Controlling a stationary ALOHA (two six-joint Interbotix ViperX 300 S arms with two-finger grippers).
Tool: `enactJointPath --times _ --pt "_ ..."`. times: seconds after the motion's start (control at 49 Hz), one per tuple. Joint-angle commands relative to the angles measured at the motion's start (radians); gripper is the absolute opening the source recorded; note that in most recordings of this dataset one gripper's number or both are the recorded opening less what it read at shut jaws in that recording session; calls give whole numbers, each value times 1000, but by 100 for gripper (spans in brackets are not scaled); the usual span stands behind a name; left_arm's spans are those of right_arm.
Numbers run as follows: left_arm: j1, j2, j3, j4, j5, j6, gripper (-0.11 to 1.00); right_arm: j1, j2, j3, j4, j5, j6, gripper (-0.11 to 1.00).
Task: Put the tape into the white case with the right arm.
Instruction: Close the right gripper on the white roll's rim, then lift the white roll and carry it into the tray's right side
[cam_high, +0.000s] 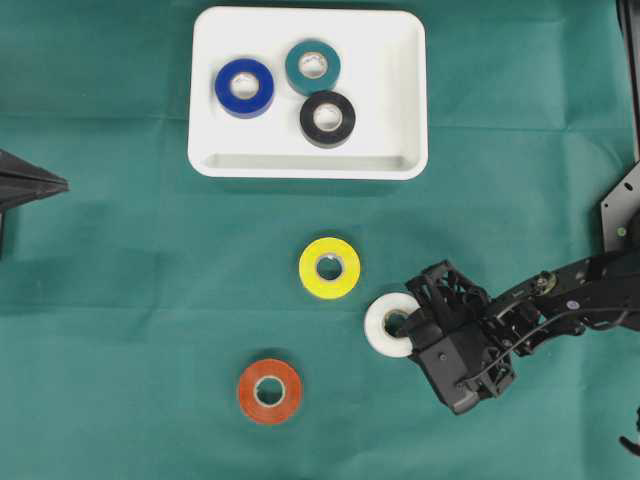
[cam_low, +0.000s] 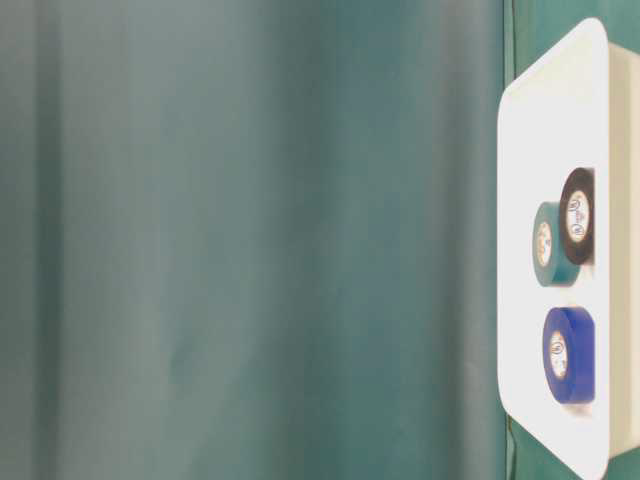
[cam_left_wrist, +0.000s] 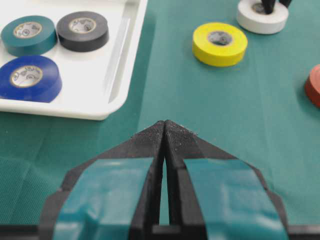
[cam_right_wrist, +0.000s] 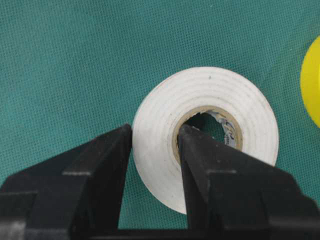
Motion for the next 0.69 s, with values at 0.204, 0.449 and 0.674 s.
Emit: enactJointPath --times 0.204,0.449,0.674 --pt "2 8 -12 -2 -9 0 1 6 -37 -57 2 35 2 1" --pt "2 8 -12 -2 -9 0 1 9 -127 -87 2 135 2 1" --pt "2 8 -14 -2 -8 0 1 9 -155 -87 2 192 2 1"
